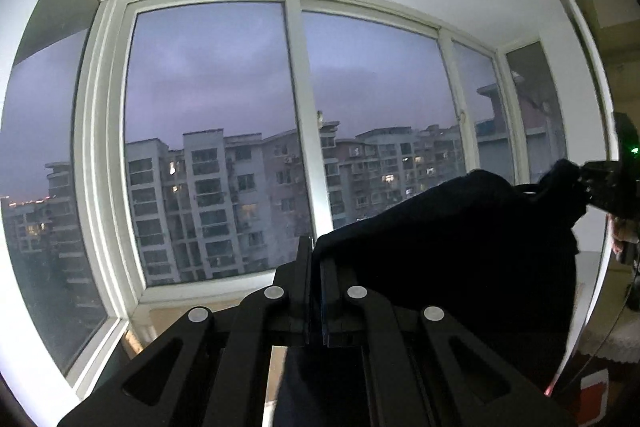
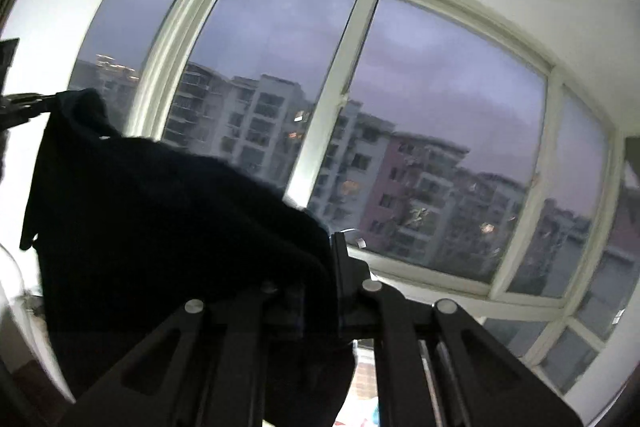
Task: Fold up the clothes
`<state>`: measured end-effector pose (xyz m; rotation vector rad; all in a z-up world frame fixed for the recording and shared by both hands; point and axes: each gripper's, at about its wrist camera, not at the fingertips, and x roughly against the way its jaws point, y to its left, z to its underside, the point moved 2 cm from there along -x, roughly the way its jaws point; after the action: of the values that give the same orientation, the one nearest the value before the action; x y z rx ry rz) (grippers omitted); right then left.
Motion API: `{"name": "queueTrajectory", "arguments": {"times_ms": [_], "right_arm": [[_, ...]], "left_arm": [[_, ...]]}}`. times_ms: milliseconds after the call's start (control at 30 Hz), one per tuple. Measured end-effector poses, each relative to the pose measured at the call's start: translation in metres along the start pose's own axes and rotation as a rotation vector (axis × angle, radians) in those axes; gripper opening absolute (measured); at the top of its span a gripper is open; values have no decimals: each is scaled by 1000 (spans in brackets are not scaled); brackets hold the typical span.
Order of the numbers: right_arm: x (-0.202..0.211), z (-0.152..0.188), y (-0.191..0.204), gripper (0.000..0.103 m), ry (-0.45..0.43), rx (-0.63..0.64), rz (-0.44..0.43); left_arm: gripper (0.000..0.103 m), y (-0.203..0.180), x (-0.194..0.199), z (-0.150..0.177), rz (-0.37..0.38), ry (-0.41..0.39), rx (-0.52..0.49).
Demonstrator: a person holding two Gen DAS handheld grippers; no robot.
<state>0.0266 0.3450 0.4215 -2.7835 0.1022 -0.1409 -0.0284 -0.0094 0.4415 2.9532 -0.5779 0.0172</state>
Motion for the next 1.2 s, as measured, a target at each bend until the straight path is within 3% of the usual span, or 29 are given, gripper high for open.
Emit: {"name": "queueTrajectory", "arguments": {"times_ms": [33, 167, 300, 400, 467, 567, 667, 733, 800, 933, 1033, 1100, 1200], "right_arm": [[0, 0, 3, 9, -4, 10, 10], [-40, 20, 10, 5, 48, -30, -96], [-139, 103, 46, 4, 227, -31, -176], [-227, 215, 82, 4, 455, -74, -224], [-262, 289, 101, 4, 578, -153, -295], [-270, 362, 115, 4, 686, -269, -368], [-255, 404, 121, 4, 739, -344, -384], [-222, 405, 132, 4, 737, -393, -386], [-203, 392, 115, 4, 705, -445, -379], [-194, 345, 83, 4, 581, -425, -325], [-216, 300, 64, 4, 483, -341, -291], [-256, 277, 57, 4, 434, -286, -257], [-330, 273, 61, 4, 446, -225, -221]], "left_arm": [[3, 3, -1, 3, -4, 9, -2], [3, 9, -30, 23, -34, 52, -3], [2, 16, -103, 77, -34, 199, 23], [2, 23, -162, 161, -20, 349, 81], [2, 20, -195, 235, -10, 490, 111], [2, 14, -217, 339, 24, 687, 195], [2, 9, -208, 409, 64, 794, 322], [2, 0, -195, 422, 67, 811, 356], [2, -3, -177, 415, 84, 791, 401], [2, 5, -165, 351, 92, 679, 406], [2, 9, -193, 317, 75, 635, 328], [2, 13, -232, 301, 49, 623, 268], [2, 22, -306, 307, -23, 646, 203]]}}
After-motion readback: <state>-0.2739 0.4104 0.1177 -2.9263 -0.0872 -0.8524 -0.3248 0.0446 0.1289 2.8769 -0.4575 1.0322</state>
